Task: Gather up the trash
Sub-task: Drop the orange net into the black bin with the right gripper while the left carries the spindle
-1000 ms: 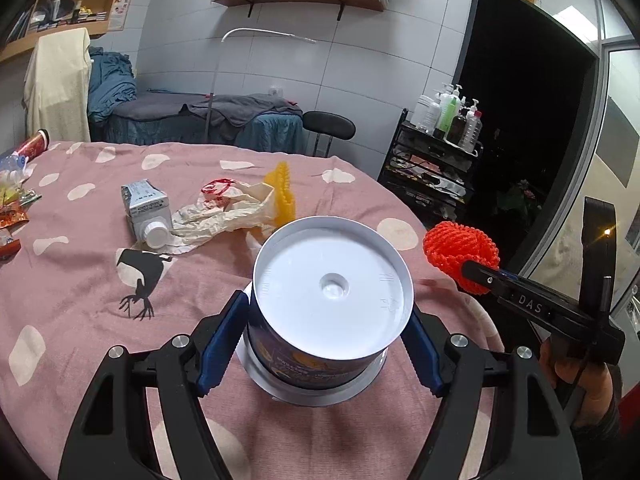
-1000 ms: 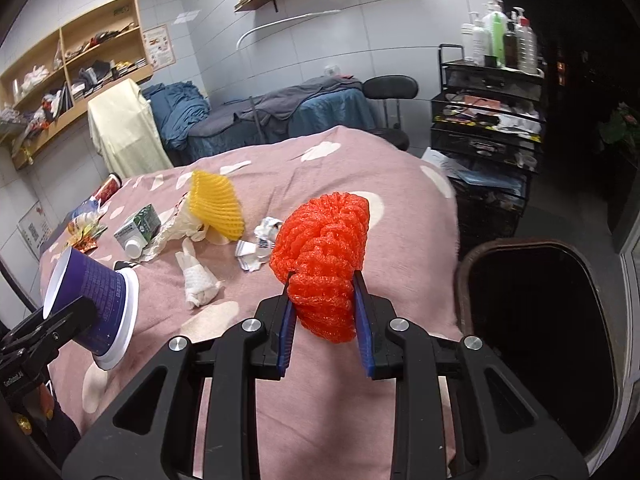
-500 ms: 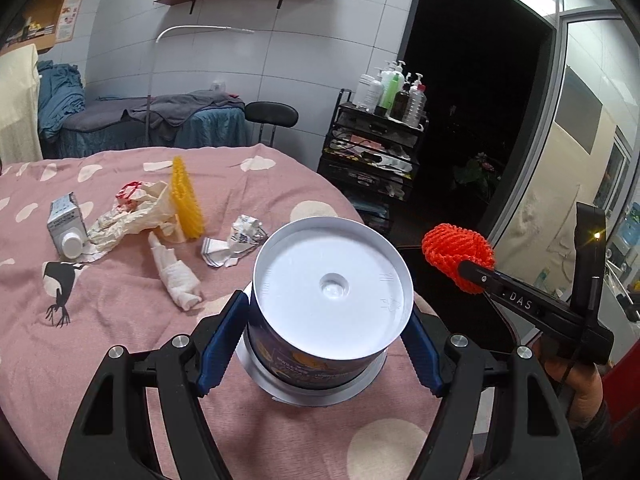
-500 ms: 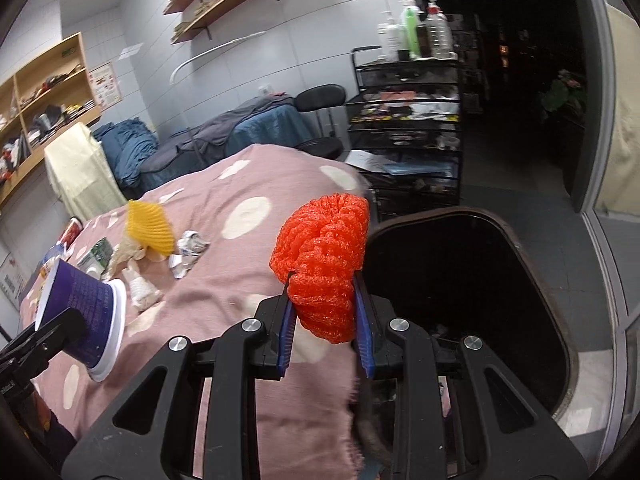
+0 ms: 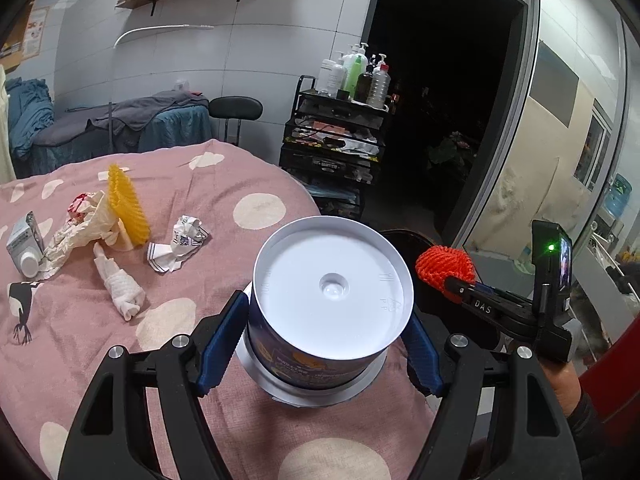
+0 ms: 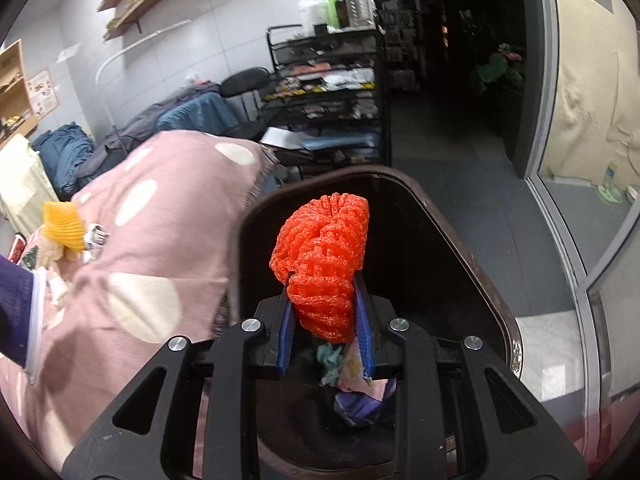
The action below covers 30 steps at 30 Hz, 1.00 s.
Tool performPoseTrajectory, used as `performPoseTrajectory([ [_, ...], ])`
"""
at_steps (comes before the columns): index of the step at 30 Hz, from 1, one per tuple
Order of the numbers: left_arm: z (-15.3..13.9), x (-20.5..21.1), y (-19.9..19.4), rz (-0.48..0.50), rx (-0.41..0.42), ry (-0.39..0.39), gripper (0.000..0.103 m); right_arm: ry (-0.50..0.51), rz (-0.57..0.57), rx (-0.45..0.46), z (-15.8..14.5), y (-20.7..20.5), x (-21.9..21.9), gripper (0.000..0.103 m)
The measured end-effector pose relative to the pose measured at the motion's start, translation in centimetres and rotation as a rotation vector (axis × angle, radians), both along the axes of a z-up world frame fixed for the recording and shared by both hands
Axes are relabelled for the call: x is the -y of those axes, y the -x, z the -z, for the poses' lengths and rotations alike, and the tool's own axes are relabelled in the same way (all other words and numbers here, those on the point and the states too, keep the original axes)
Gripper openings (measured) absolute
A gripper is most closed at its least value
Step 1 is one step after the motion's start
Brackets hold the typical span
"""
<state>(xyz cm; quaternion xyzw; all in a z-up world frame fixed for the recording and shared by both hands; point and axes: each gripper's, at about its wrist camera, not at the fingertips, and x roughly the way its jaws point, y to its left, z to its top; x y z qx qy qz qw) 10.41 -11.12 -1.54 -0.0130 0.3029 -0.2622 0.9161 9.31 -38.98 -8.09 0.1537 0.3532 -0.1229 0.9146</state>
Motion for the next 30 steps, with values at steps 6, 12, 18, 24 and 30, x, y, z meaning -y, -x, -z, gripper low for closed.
performPoseTrajectory([
  [6, 0.2, 0.6, -0.1, 0.015, -0.005, -0.009, 0.073, -0.026, 0.044, -0.043, 1.9, -0.2, 0.8, 0.050],
  [12, 0.4, 1.3, -0.3, 0.031, -0.016, -0.012, 0.073, -0.048, 0.074, -0.023, 2.2, 0.7, 1.1, 0.076],
  [18, 0.5, 2.4, -0.6, 0.059, -0.031, -0.007, 0.073, -0.019, 0.113, 0.022, 1.1, 1.6, 1.1, 0.085],
  [24, 0.3, 4.4, -1.0, 0.105, -0.046, -0.004, 0.073, 0.032, 0.173, 0.082, -0.6, 3.0, 1.2, 0.090],
  [30, 0.4, 6.9, -1.8, 0.160, -0.073, -0.006, 0.073, 0.092, 0.234, 0.146, -2.4, 4.4, 1.8, 0.093],
])
